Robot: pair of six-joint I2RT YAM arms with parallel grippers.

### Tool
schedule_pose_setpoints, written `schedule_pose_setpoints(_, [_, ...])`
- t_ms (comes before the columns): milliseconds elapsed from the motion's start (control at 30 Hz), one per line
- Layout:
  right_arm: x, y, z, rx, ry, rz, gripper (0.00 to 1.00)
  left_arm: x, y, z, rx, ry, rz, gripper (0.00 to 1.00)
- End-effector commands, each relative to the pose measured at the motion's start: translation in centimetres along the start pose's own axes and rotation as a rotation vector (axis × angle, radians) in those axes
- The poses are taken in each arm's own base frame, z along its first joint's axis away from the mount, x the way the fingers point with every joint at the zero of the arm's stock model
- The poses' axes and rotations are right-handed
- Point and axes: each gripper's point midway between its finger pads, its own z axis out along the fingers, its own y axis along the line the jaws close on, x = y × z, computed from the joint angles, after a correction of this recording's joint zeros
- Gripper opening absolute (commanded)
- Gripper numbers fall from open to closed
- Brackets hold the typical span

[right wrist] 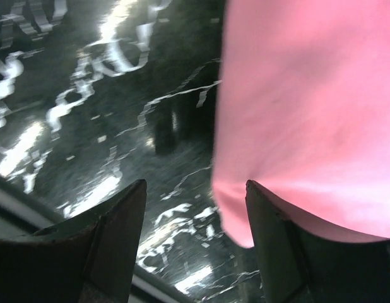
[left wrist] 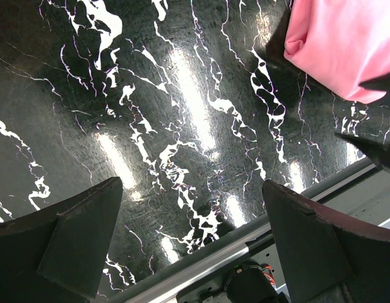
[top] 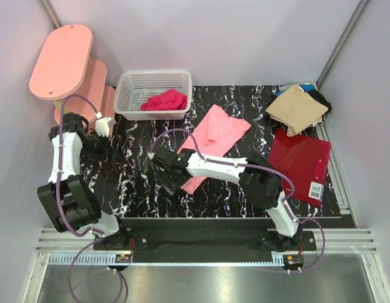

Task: Fold and stack the t-shirts
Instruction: Fold the folded rectangular tshirt in 1/3 of the way

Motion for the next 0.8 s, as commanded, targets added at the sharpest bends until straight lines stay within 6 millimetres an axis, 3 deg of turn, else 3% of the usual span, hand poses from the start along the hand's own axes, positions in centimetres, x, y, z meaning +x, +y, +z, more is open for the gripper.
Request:
schedule_pose_setpoints(0, [-1.6, -2.8, 1.0, 0.017, -0.017, 0.053, 0.72, -1.1, 0.6, -0.9, -0.030, -0.026, 0.021, 0.99])
schedule_pose_setpoints(100, [-1.7, -4.5, 1.6, 0.018, -0.006, 0.094, 0.72, -1.1, 0.6, -1.1, -0.035, -0.032, 0.026, 0.99])
schedule_pose_setpoints(233, [-3.9, -6.7, -0.7, 0.068, -0.083, 0.116, 0.73, -0.7, 0.7, -0.9, -0.039, -0.022, 0.029, 0.99])
schedule_pose_setpoints(333, [-6.2, -10.6, -2.9, 0.087, -0.151, 0.203, 0.73, -0.6, 0.7, -0.9, -0.039, -0.017, 0.028, 0.99])
schedule_pose_setpoints(367, [-6.6, -12.8, -3.6, 0.091, -0.165, 0.251, 0.73, -0.7, 0.7, -0.9, -0.038, -0.019, 0.029, 0.99])
schedule_pose_setpoints(500, [-7.8, -16.0, -4.4, 0.060, -0.202, 0.326, 0.73, -0.7, 0.7, -1.1, -0.044, -0.020, 0.031, 0.99])
schedule_pose_setpoints(700, [-9.2, -18.4, -3.8, -0.041, -0.226, 0.420, 0.71, -0.7, 0.8, -1.2, -0.050, -0.018, 0.034, 0.99])
schedule_pose_setpoints(767, [-9.1, -17.9, -3.3, -0.082, -0.213, 0.433, 0.69, -0.7, 0.9, -1.3, -0.058, -0.018, 0.037, 0.99])
